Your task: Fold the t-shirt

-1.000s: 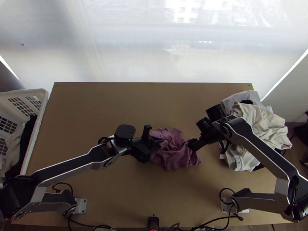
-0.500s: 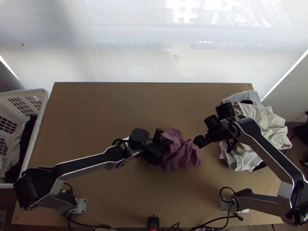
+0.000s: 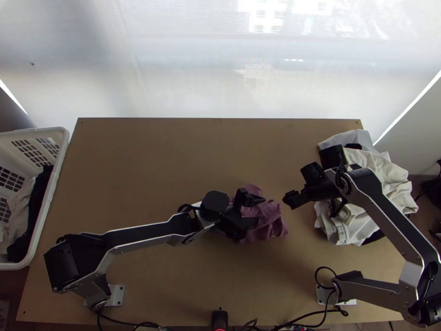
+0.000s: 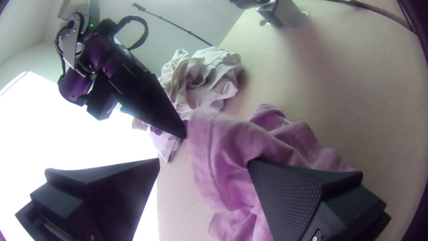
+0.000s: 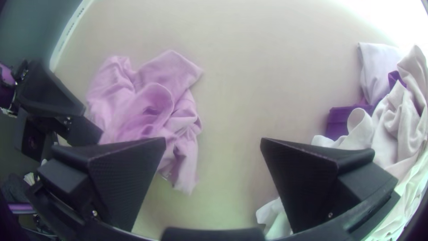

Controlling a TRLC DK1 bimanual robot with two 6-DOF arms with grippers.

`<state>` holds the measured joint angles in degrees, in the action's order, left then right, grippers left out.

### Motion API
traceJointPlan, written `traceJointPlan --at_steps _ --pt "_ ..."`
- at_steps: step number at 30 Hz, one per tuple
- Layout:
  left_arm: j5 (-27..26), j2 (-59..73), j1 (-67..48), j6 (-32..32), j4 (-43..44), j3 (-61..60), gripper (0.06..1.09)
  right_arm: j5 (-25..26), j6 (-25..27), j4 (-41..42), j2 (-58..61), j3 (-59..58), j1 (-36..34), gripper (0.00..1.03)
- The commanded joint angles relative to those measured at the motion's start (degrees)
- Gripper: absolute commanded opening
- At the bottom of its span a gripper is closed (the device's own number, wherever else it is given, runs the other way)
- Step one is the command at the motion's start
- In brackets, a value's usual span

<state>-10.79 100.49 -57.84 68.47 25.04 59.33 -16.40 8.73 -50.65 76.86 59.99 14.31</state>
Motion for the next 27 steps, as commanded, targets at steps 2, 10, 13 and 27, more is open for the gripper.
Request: traceJointPlan --at_steps 2,10,13,27 --pt "2.70 3.75 -1.31 -1.49 6.34 4.21 1.04 -0.03 0.58 -0.06 -0.48 0.04 -1.65 0.99" --pt "4.72 1.47 2.03 -6.42 5.46 6.15 1.04 -0.03 0.58 -0.59 -0.83 -0.22 -1.74 0.98" --pt "4.63 -2.23 4.06 -9.58 0.80 5.09 1.03 -0.03 0.32 -0.67 -0.66 -0.04 -0.42 0.92" --pt "3.76 -10.40 10.91 -44.30 -52.11 20.47 0.11 -3.81 0.50 -2.96 -2.42 2.86 13.38 0.03"
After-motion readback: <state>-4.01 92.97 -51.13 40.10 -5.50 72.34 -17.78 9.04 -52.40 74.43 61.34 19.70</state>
